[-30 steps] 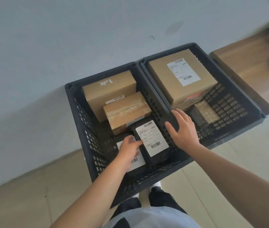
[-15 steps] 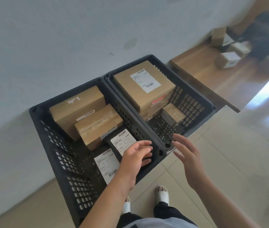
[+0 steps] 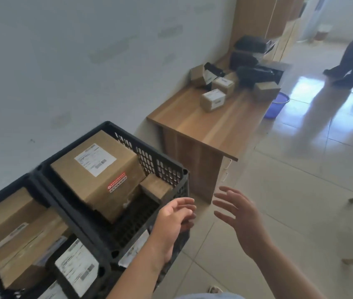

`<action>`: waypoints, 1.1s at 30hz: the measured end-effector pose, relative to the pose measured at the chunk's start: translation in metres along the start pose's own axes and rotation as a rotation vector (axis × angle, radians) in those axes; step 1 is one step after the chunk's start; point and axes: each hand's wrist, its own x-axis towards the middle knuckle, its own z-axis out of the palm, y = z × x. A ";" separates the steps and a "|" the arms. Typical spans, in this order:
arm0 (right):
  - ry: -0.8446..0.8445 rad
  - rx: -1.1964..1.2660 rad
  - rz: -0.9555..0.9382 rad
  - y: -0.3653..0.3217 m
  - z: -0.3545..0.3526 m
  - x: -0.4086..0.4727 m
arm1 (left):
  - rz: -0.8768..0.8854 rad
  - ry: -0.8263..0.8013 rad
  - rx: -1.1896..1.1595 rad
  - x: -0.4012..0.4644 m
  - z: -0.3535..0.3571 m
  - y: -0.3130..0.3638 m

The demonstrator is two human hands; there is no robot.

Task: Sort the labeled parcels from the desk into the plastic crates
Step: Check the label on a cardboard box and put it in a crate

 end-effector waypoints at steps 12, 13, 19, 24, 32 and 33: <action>0.151 0.114 0.099 -0.052 -0.122 0.107 | -0.007 -0.032 0.061 0.101 0.139 0.045; 0.158 0.117 0.108 -0.056 -0.128 0.118 | -0.011 -0.031 0.059 0.115 0.148 0.050; 0.205 0.097 0.121 -0.100 -0.163 0.211 | -0.045 -0.043 0.009 0.218 0.203 0.087; 0.205 -0.002 0.133 -0.159 -0.189 0.289 | -0.080 -0.034 -0.030 0.314 0.242 0.136; 0.191 0.001 0.118 -0.222 -0.203 0.381 | 0.025 0.006 0.288 0.442 0.270 0.215; 0.183 0.006 0.130 -0.226 -0.204 0.391 | 0.053 0.022 0.344 0.460 0.272 0.224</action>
